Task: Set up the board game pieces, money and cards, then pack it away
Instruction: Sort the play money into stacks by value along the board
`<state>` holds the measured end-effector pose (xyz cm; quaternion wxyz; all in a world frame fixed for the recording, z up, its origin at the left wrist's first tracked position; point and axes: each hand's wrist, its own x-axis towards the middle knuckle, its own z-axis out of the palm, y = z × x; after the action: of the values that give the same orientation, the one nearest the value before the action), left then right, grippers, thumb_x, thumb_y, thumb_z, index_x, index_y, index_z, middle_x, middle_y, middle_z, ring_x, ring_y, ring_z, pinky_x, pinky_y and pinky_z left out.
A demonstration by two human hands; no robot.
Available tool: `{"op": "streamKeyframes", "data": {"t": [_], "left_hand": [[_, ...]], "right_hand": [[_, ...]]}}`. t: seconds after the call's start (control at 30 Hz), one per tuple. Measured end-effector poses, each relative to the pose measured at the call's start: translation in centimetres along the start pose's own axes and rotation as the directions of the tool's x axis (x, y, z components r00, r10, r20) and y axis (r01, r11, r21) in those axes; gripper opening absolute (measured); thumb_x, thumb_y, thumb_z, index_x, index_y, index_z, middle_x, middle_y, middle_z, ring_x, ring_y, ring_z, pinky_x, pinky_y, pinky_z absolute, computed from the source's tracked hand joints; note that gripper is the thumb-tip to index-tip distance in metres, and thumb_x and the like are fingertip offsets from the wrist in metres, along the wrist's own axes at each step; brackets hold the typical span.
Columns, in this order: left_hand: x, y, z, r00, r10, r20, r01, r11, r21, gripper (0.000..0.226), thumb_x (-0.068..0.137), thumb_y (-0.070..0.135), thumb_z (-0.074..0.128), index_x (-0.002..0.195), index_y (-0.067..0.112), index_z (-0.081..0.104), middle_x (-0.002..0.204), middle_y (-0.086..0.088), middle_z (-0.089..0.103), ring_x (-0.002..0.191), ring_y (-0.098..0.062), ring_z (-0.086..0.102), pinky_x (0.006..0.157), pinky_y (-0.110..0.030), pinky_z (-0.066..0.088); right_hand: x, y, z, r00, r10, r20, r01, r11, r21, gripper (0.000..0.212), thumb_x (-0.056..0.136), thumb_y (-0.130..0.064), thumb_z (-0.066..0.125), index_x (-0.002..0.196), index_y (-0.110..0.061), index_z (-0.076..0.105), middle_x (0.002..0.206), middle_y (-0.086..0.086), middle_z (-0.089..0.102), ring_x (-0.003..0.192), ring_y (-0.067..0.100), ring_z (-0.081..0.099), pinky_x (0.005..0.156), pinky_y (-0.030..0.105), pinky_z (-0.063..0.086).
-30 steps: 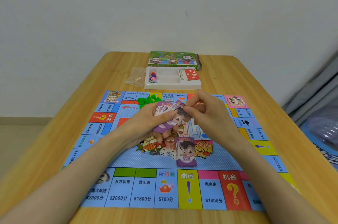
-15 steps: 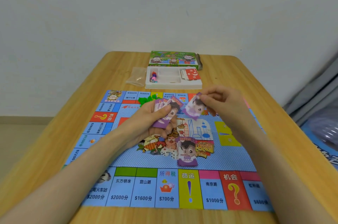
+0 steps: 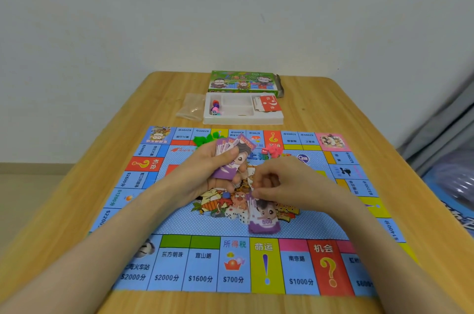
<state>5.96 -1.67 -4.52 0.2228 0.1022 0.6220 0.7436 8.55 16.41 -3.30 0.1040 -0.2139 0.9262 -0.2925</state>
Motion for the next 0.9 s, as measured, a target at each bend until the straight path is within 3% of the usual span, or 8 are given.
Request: {"op": "streamKeyframes", "data": {"t": [0.13, 0.23, 0.37, 0.43, 0.73, 0.83, 0.9], "left_hand": [[0.0, 0.0, 0.0, 1.0, -0.004, -0.003, 0.004, 1.0, -0.002, 0.013, 0.094, 0.017, 0.049, 0.102, 0.008, 0.055, 0.074, -0.01, 0.064, 0.051, -0.013, 0.059, 0.043, -0.021, 0.051], [0.0, 0.1, 0.0, 1.0, -0.009, -0.006, 0.009, 1.0, 0.003, 0.015, 0.095, 0.017, 0.048, 0.105, 0.007, 0.054, 0.07, -0.007, 0.065, 0.051, -0.012, 0.059, 0.043, -0.021, 0.051], [-0.1, 0.1, 0.0, 1.0, -0.012, -0.017, 0.012, 1.0, 0.006, 0.016, 0.094, 0.017, 0.049, 0.105, 0.007, 0.054, 0.067, -0.005, 0.065, 0.049, -0.011, 0.059, 0.042, -0.02, 0.051], [-0.1, 0.2, 0.1, 1.0, -0.011, -0.004, 0.011, 1.0, 0.005, 0.016, 0.095, 0.016, 0.048, 0.106, 0.006, 0.054, 0.066, -0.005, 0.064, 0.049, -0.011, 0.058, 0.042, -0.02, 0.051], [0.0, 0.1, 0.0, 1.0, -0.02, 0.001, 0.02, 1.0, 0.005, 0.017, 0.094, 0.017, 0.049, 0.105, 0.007, 0.054, 0.068, -0.006, 0.065, 0.051, -0.012, 0.059, 0.042, -0.02, 0.051], [0.0, 0.2, 0.0, 1.0, -0.022, 0.001, 0.022, 1.0, 0.016, 0.016, 0.094, 0.017, 0.049, 0.105, 0.008, 0.054, 0.066, -0.004, 0.066, 0.051, -0.012, 0.06, 0.042, -0.019, 0.051], [-0.1, 0.2, 0.0, 1.0, -0.02, 0.006, 0.02, 0.999, 0.04, 0.017, 0.092, 0.017, 0.052, 0.106, 0.01, 0.055, 0.068, -0.004, 0.067, 0.051, -0.012, 0.062, 0.042, -0.018, 0.051]], "right_hand": [[0.0, 0.0, 0.3, 1.0, -0.017, -0.018, 0.015, 0.997, -0.081, 0.019, 0.085, -0.025, 0.068, 0.07, -0.023, 0.056, 0.06, -0.01, 0.047, 0.053, 0.003, 0.044, 0.052, 0.017, 0.034], [-0.2, -0.2, -0.1, 0.998, -0.042, -0.038, 0.04, 0.998, -0.055, 0.017, 0.082, -0.034, 0.07, 0.083, -0.022, 0.058, 0.075, -0.01, 0.05, 0.064, 0.001, 0.046, 0.06, 0.016, 0.037], [-0.9, -0.5, -0.8, 0.98, -0.094, 0.175, 0.086, 0.995, 0.052, 0.039, 0.073, -0.034, 0.079, 0.105, -0.035, 0.056, 0.108, -0.014, 0.041, 0.097, -0.004, 0.042, 0.079, 0.009, 0.038], [-1.1, -0.5, -0.7, 0.954, -0.081, 0.288, 0.084, 0.996, 0.001, 0.047, 0.07, -0.034, 0.081, 0.108, -0.041, 0.054, 0.114, -0.017, 0.032, 0.106, -0.003, 0.037, 0.083, 0.008, 0.037], [-1.1, -0.4, -0.6, 0.944, -0.055, 0.326, 0.08, 0.995, -0.067, 0.04, 0.072, -0.036, 0.079, 0.1, -0.038, 0.051, 0.113, -0.014, 0.034, 0.1, 0.002, 0.039, 0.075, 0.011, 0.037], [-1.1, -0.5, -1.0, 0.975, -0.049, 0.218, 0.048, 0.999, 0.01, 0.035, 0.069, -0.041, 0.079, 0.094, -0.03, 0.057, 0.105, -0.013, 0.041, 0.092, -0.003, 0.043, 0.074, 0.012, 0.037], [-0.8, -0.5, -1.2, 0.999, -0.05, -0.006, 0.05, 0.993, 0.106, 0.029, 0.073, -0.042, 0.074, 0.083, -0.02, 0.058, 0.089, -0.01, 0.05, 0.075, -0.001, 0.046, 0.067, 0.014, 0.038]]}}
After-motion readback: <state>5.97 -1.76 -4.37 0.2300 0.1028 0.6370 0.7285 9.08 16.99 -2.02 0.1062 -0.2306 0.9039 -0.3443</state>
